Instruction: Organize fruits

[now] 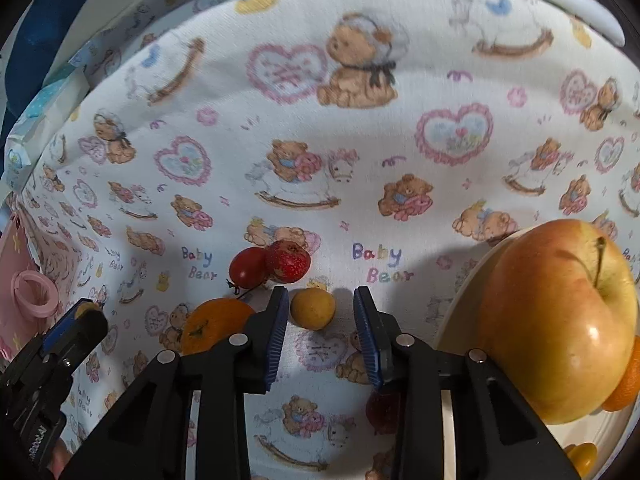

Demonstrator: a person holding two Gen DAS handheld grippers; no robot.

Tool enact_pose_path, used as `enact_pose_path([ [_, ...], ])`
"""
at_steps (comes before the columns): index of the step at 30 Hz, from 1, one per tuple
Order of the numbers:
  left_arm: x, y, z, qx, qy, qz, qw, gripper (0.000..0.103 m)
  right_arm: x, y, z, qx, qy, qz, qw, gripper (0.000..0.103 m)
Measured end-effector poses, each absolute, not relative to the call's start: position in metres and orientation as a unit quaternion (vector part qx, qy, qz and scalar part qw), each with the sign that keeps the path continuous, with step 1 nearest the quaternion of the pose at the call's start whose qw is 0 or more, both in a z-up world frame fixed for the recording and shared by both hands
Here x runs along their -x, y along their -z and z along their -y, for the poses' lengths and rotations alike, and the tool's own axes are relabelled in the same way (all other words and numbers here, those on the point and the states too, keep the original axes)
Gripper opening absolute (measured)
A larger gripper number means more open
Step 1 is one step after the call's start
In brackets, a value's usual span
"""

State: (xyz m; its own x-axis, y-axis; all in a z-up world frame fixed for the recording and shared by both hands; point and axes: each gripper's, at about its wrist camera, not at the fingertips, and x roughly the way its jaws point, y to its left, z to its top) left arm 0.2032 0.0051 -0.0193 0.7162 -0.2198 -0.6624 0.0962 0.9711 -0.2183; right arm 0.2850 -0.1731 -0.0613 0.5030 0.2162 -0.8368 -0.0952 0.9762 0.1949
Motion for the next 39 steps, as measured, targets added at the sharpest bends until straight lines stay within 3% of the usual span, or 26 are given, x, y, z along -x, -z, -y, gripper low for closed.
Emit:
enact_pose_path([
  [5,-0.202,0.019,-0.005,0.081,0.086,-0.366,0.923,0.023,-0.285,0.066,0.168,-0.062,-0.098,-0.494,0.862,0.025],
  [23,-0.191,0.010,0.004,0.053,0.090,-0.340,0.935,0.023,-0.206,0.014,0.187,-0.039,-0.128,-0.427,0.894,0.025],
  [39,-0.159,-0.017,0.028,0.002,0.117,-0.273,0.955,0.023,-0.129,-0.039,0.262,-0.041,-0.094,-0.293,0.951,0.025],
])
